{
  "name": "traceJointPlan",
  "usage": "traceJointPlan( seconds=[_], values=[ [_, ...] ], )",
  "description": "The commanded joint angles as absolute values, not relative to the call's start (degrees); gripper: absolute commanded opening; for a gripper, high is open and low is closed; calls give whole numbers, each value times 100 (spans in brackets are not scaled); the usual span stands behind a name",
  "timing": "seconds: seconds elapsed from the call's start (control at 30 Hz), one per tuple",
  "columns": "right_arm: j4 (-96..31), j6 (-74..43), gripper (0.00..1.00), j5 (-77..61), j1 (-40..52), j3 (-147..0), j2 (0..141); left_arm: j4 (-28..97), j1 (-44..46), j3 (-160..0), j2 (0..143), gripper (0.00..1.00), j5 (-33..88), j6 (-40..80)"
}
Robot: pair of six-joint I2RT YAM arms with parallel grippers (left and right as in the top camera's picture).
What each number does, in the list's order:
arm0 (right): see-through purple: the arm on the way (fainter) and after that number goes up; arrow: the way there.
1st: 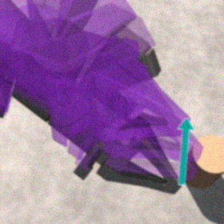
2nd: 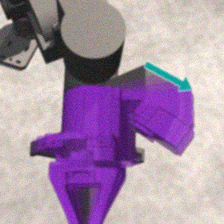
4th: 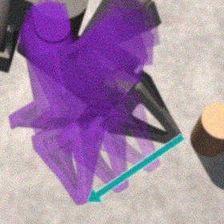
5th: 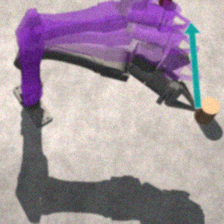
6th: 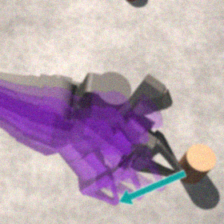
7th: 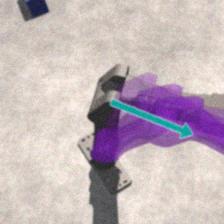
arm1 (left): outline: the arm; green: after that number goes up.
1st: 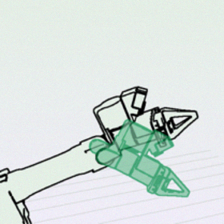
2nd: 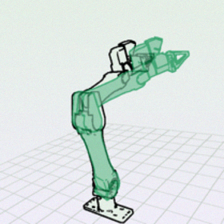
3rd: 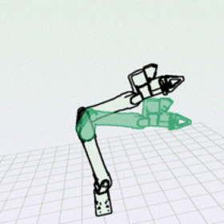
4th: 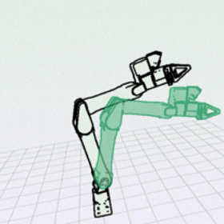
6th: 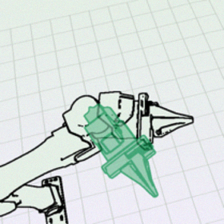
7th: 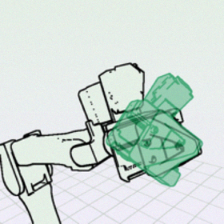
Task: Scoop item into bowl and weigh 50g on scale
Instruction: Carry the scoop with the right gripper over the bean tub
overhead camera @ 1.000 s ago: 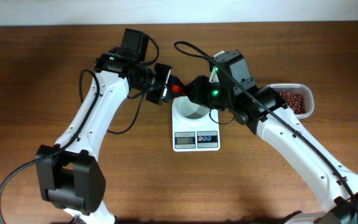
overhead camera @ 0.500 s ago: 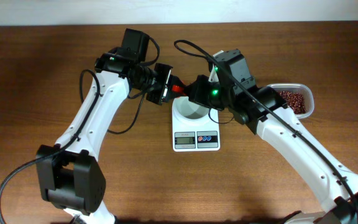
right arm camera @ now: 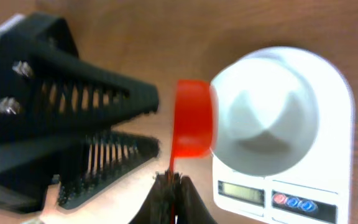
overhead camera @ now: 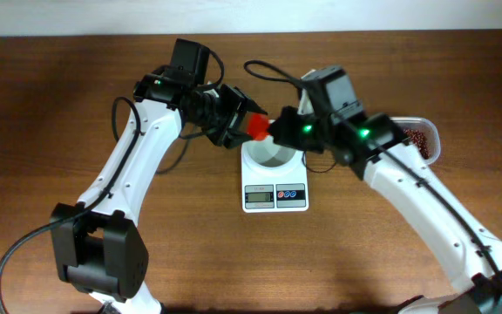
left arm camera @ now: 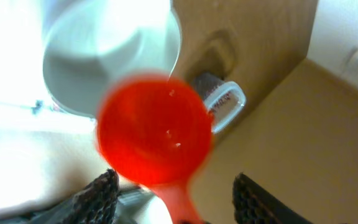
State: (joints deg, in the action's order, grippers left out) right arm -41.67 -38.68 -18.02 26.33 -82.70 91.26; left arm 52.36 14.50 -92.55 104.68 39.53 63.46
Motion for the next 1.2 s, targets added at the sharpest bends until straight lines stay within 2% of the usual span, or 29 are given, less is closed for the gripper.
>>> traceJointPlan(
  seconds=[0.0,0.03,0.07,0.1,0.13,0.17,0.27,0.37,0.4,0.47,0.53,0.77,0.9,1.17],
  values=[
    [-5006,-3015,4,-1793,2215,-9096,9131,5186,1459,-9327,10429,82,3299,4403],
    [-5430,-2810,4,-1793,2053,-9325,9133,5181,1459,-9327,10429,87,3258,4117],
    [-5752,-2646,4,-1793,1927,-9487,9133,5172,1459,-9327,10429,85,3251,3815],
    [-6296,-2375,4,-1793,1658,-9743,9133,5094,1459,-9327,10429,78,3251,3218],
    [-6676,-2200,4,-1791,1455,-9926,9133,5033,1459,-9334,10429,80,3253,2689],
    [-7050,-2025,4,-1791,1236,-10088,9133,5046,1459,-9386,10429,99,3253,2099],
    [-7977,-1549,4,-1634,510,-10385,9135,5570,1466,-9804,10429,98,2696,1643],
    [-8361,-1321,4,-1076,-8,-10383,9168,6246,1516,-10473,10429,84,1994,1328],
    [-8414,-1271,4,-895,-113,-10383,9179,6488,1577,-10744,10429,78,1660,1315],
    [-8418,-963,4,-602,-366,-10383,9212,6796,1756,-11118,10429,74,1024,1315],
    [-8359,-661,4,-440,-574,-10381,9240,6866,2073,-11266,10429,74,395,1273],
    [-8309,-95,4,-443,-993,-10344,9638,6720,3120,-11266,10809,75,-484,836],
    [-8182,176,4,-443,-982,-10344,10178,6696,3339,-11266,11159,87,-482,565],
    [-7467,305,4,-443,-982,-10344,11085,6648,3371,-11264,11528,88,-504,309]
  ],
)
